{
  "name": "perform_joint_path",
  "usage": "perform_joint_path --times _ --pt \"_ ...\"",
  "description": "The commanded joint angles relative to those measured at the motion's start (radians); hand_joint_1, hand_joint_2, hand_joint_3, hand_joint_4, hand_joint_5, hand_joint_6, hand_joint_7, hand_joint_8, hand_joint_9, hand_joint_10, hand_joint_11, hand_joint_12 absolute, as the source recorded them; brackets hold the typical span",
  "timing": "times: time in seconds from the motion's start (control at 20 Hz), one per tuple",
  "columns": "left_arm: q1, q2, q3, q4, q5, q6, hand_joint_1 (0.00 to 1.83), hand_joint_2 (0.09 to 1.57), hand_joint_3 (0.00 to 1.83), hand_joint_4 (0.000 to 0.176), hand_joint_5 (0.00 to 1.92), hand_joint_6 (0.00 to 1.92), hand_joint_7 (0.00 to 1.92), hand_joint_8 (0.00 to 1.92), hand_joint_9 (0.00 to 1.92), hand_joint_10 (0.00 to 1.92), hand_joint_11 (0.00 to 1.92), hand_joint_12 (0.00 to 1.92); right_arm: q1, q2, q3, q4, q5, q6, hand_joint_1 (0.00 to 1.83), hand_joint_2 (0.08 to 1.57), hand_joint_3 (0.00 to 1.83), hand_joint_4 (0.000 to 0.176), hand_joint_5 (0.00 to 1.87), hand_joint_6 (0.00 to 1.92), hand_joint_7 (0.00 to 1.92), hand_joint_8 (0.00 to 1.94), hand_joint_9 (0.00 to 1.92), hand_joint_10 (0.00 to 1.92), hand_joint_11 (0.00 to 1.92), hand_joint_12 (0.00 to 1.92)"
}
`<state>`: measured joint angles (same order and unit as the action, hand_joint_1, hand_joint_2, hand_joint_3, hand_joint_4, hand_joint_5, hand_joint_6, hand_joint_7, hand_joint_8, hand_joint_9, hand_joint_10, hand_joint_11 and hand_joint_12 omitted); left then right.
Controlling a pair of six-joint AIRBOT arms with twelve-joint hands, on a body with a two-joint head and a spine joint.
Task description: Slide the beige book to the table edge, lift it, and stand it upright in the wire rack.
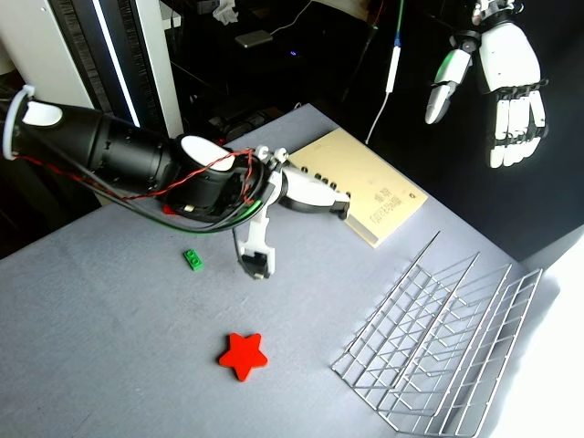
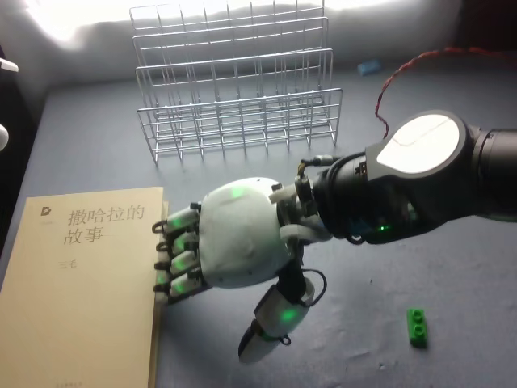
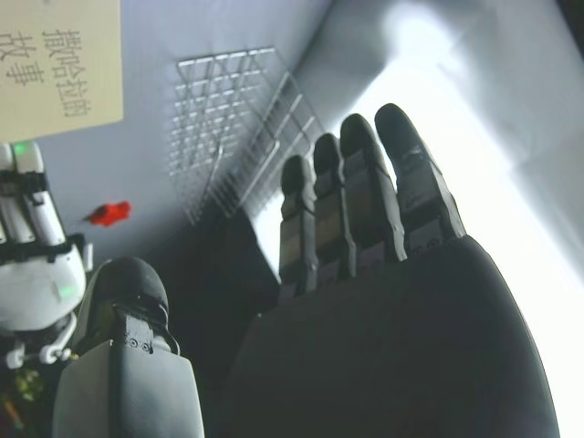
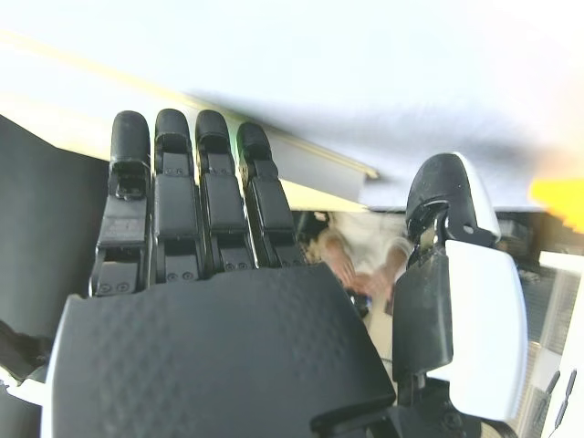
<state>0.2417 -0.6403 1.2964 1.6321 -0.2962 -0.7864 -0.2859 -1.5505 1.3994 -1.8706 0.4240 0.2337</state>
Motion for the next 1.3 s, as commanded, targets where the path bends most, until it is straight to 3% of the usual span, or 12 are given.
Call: perform_joint_path --times 0.0,0.2,0.45,0.55,0.6,0.95,1.25 --pt "0.001 0.01 0.01 -0.041 0.056 -0.03 0.23 1.08 0.0 0.0 0.31 0.0 0.3 0.0 0.28 0.0 0.0 0.65 0.011 0.002 0.002 0.033 -0.005 0.011 0.17 1.04 0.0 0.0 0.22 0.0 0.26 0.0 0.27 0.0 0.0 0.74" --pt "0.039 0.014 0.025 -0.094 0.128 -0.205 0.23 1.08 0.0 0.0 0.31 0.0 0.3 0.0 0.28 0.0 0.0 0.66 0.01 -0.004 0.008 0.033 -0.014 0.013 0.18 1.04 0.0 0.0 0.23 0.0 0.27 0.0 0.28 0.0 0.0 0.79" --pt "0.116 0.015 -0.012 -0.176 0.223 -0.425 0.24 1.08 0.0 0.0 0.31 0.0 0.31 0.01 0.29 0.01 0.0 0.7 0.008 -0.038 0.046 0.034 -0.007 0.013 0.14 1.04 0.0 0.0 0.24 0.0 0.3 0.0 0.31 0.01 0.0 0.84" --pt "0.136 0.015 -0.016 -0.19 0.223 -0.441 0.26 1.06 0.0 0.0 0.34 0.0 0.35 0.01 0.33 0.01 0.0 0.76 0.009 -0.045 0.049 0.034 -0.009 0.014 0.15 1.04 0.0 0.0 0.22 0.0 0.28 0.0 0.29 0.0 0.0 0.8" --pt "0.158 0.015 -0.026 -0.227 0.221 -0.443 0.25 1.06 0.0 0.0 0.35 0.0 0.36 0.01 0.34 0.01 0.0 0.77 0.01 -0.05 0.049 0.034 -0.014 0.015 0.15 1.03 0.0 0.0 0.25 0.01 0.32 0.01 0.33 0.01 0.0 0.92" --pt "0.323 0.023 -0.091 -0.352 0.269 -0.49 0.25 1.06 0.0 0.0 0.33 0.0 0.31 0.0 0.29 0.0 0.0 0.68 0.016 -0.075 0.058 0.035 -0.026 0.013 0.15 1.04 0.0 0.0 0.24 0.0 0.29 0.0 0.32 0.0 0.0 0.89" --pt "0.332 0.024 -0.091 -0.389 0.35 -0.527 0.24 1.05 0.0 0.0 0.3 0.0 0.29 0.0 0.26 0.0 0.0 0.58 0.024 -0.1 0.087 0.035 -0.018 0.008 0.18 1.02 0.0 0.0 0.24 0.01 0.29 0.01 0.31 0.01 0.0 0.81"
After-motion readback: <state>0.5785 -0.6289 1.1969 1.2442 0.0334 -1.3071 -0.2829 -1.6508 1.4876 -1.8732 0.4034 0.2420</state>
